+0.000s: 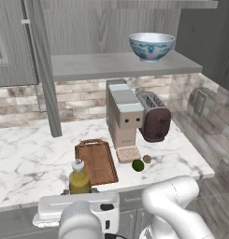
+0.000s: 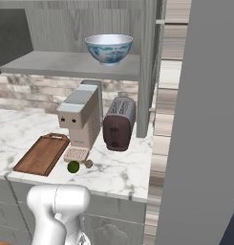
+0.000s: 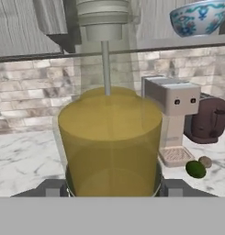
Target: Open the cabinet. Place the bowl and condiment on the counter. Then place the lime and garlic on the cutting board.
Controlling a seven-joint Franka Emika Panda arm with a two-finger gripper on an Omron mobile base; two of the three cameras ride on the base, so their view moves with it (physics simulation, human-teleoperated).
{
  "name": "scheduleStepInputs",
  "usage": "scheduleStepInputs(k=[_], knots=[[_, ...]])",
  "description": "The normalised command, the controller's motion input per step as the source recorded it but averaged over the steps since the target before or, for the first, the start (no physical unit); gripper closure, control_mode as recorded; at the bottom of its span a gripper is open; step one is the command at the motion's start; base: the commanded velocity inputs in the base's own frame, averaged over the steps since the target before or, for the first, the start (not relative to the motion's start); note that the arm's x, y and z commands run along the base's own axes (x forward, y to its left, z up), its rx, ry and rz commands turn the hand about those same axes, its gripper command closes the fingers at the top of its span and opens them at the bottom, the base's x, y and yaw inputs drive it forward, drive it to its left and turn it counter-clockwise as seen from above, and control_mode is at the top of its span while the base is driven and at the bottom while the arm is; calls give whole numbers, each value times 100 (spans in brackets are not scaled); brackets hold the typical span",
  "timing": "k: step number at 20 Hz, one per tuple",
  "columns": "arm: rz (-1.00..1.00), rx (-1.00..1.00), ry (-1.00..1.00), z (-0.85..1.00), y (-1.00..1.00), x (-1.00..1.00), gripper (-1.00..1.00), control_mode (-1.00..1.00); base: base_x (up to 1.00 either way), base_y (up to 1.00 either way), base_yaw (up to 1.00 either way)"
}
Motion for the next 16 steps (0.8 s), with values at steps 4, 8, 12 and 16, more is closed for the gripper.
scheduleStepInputs(k=[4, 8, 12, 16], knots=[[0, 1, -4, -21, 23, 12, 100, -100, 0, 0, 0], [0, 7, -3, -6, 19, 17, 100, -100, 0, 0, 0], [0, 9, 0, 0, 23, 28, 100, -100, 0, 0, 0], [0, 8, 0, 0, 29, 33, 100, -100, 0, 0, 0]])
